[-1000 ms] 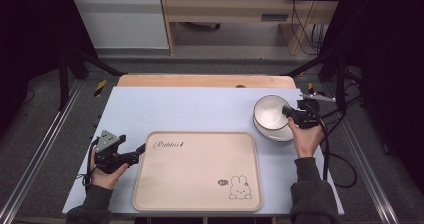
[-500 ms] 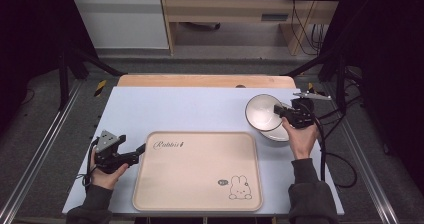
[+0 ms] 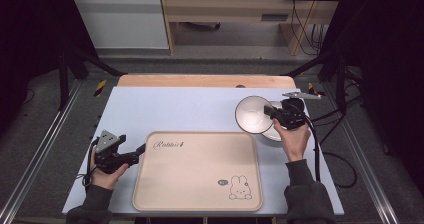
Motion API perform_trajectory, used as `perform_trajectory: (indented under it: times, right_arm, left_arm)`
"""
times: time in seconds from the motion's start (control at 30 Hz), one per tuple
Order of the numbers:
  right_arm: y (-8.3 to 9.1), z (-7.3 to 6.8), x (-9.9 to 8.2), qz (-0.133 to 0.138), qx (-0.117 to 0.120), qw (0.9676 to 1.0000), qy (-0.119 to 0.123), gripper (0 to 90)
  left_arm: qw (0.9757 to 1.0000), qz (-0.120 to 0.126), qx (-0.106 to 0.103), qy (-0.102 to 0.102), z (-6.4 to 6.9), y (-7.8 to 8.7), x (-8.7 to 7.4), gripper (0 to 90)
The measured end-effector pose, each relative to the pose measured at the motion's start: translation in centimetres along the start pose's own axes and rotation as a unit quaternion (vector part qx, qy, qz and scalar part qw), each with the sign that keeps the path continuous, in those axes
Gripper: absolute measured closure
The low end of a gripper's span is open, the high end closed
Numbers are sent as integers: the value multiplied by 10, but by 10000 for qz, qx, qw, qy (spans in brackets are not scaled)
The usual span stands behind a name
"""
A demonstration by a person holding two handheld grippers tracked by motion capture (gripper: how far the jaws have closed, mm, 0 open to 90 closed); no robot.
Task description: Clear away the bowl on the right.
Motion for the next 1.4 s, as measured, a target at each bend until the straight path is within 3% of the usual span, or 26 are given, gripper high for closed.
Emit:
perform_trajectory:
  times: [0.5, 1.0, 1.4]
  right_arm:
    - [1, -45, -2, -50, 509, 9982, 317, 825]
    - [-10, -78, -10, -156, 810, 9948, 595, 825]
    - [-28, -109, -28, -512, 1062, 9899, 793, 825]
  left_arm:
    - [10000, 11, 3, 13, 0, 0, 0, 177]
    - [10000, 33, 13, 33, -2, 1, 0, 177]
    - [10000, 32, 25, 17, -2, 2, 1, 175]
Point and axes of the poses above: each handheld gripper's, and its own axes: y roughly backward along the jaws, x roughly out of its top, z roughly to its right, the point moved 7 cm from there along -y, roughly forward along the jaws, and after that the axes turned 11 degrees about -x, right-handed, at the moved point
